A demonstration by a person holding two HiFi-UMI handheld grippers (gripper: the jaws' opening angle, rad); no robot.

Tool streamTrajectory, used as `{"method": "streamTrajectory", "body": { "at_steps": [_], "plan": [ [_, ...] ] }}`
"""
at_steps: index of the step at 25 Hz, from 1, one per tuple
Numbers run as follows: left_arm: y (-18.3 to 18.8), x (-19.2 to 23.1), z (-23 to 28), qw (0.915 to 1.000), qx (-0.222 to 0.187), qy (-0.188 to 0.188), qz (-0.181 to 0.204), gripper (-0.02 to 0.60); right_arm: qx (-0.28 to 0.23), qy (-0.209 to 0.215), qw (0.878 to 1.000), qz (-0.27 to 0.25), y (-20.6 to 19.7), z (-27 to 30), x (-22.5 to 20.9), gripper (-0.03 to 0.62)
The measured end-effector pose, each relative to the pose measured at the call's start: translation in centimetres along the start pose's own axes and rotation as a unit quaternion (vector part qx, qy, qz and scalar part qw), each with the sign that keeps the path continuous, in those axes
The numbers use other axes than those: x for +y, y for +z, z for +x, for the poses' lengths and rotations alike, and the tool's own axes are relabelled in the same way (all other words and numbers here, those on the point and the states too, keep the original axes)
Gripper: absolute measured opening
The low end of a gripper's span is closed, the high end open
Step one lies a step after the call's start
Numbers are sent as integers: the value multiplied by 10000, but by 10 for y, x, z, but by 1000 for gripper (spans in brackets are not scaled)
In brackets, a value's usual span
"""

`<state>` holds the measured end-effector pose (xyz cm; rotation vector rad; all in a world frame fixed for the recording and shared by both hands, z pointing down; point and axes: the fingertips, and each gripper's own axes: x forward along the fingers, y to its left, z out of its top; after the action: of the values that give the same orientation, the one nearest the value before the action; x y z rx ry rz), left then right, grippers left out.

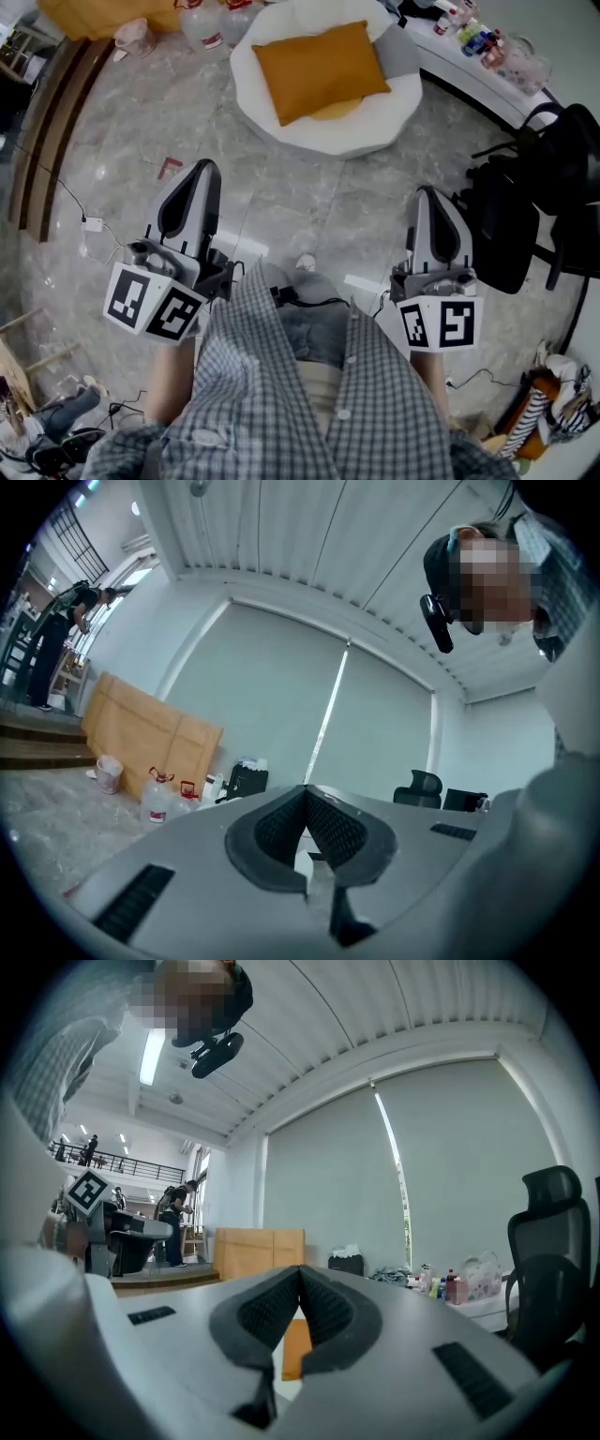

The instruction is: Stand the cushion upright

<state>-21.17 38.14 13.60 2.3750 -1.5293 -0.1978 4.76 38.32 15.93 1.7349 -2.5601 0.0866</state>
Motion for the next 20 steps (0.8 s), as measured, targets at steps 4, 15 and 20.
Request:
{"method": "streamTrajectory", "body": {
  "at_steps": [4, 15, 20],
  "plan": [
    [-4, -8, 9, 9998, 82, -89, 186, 5, 44, -61, 10000, -20, -4, -1, -7, 6],
    [-12, -2, 59, 9988, 258, -400, 103, 5, 197, -330, 9992, -135, -9, 15, -27, 6],
    [-8, 9, 94, 9980, 307, -537, 133, 5, 238, -424, 9988, -110, -9, 45, -39, 6]
  ]
}}
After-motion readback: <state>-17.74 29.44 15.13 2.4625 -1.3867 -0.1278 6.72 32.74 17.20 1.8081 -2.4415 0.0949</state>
